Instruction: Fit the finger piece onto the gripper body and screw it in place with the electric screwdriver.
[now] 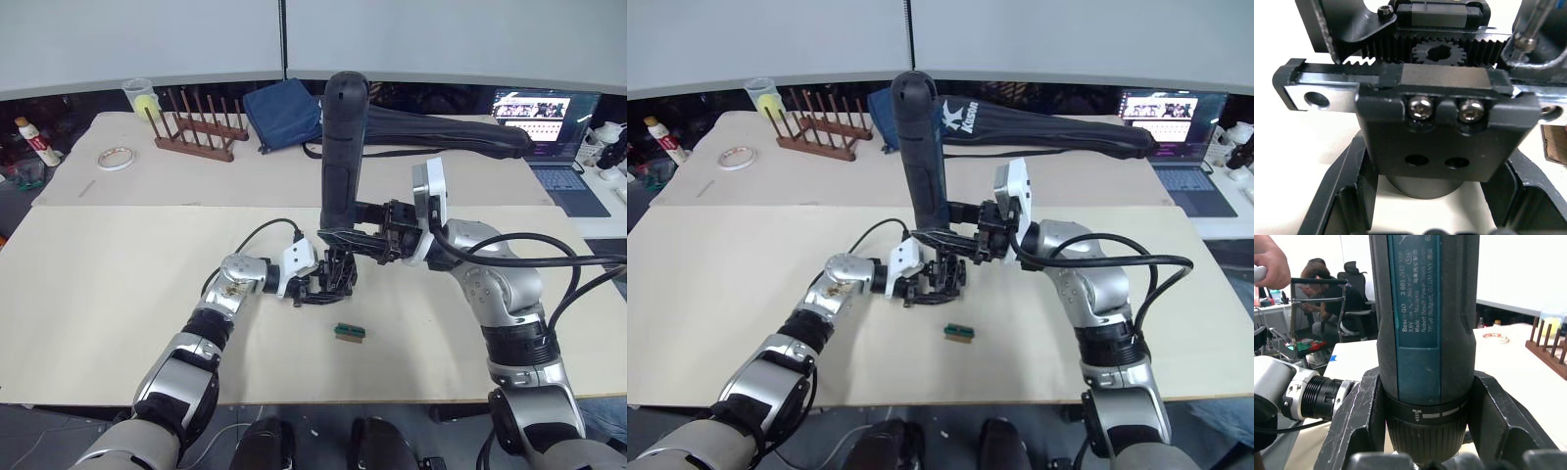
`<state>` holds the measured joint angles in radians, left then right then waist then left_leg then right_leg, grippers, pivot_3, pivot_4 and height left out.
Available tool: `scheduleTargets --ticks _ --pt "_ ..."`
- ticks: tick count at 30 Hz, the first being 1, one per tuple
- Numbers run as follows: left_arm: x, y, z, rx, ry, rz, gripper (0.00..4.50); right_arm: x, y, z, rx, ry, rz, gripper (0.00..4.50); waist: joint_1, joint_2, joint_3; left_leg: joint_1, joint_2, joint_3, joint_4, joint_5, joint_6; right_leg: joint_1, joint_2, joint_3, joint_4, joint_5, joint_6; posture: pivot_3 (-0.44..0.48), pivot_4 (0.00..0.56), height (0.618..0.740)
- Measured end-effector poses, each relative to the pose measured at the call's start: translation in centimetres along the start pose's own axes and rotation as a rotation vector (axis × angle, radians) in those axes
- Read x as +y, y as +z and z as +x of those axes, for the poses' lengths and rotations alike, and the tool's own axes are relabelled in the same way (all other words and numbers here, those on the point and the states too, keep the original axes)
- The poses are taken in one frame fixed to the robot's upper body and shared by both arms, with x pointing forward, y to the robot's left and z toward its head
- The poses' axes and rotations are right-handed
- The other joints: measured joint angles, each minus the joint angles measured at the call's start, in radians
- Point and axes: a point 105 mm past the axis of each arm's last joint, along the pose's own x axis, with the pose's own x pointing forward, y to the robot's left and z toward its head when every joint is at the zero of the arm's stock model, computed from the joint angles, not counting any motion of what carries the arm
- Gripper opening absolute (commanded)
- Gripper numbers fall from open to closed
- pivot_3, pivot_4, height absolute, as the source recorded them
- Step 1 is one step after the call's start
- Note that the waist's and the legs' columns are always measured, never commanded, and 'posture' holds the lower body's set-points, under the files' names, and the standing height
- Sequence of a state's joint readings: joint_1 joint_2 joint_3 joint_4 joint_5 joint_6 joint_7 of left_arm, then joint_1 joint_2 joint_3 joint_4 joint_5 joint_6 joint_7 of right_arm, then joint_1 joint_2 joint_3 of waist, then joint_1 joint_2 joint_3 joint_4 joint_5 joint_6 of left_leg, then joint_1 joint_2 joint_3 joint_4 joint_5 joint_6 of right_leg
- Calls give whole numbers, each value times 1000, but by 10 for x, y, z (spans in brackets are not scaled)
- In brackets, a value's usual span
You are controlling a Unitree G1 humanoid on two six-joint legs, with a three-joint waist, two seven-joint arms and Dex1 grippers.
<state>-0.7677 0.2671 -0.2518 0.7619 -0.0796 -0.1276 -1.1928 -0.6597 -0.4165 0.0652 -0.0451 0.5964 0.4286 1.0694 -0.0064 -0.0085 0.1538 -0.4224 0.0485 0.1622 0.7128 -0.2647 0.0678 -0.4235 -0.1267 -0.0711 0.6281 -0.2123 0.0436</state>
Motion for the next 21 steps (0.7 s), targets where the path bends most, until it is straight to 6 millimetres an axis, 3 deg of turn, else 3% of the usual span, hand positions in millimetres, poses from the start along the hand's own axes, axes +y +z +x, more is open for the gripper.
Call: scheduleTargets --ticks 7,21 --pt "0 -2 -1 10 1 1 2318 6 -6 4 53 83 -53 1916 -2 -1 -5 1 0 0 0 0 0 0 0 0 0 0 0 0 150 740" --pt "-1 -4 -1 21 1 2 2318 2 -9 3 56 64 -17 1916 -5 -4 -12 1 1 -1 -1 -1 1 0 0 0 0 0 0 0 150 740"
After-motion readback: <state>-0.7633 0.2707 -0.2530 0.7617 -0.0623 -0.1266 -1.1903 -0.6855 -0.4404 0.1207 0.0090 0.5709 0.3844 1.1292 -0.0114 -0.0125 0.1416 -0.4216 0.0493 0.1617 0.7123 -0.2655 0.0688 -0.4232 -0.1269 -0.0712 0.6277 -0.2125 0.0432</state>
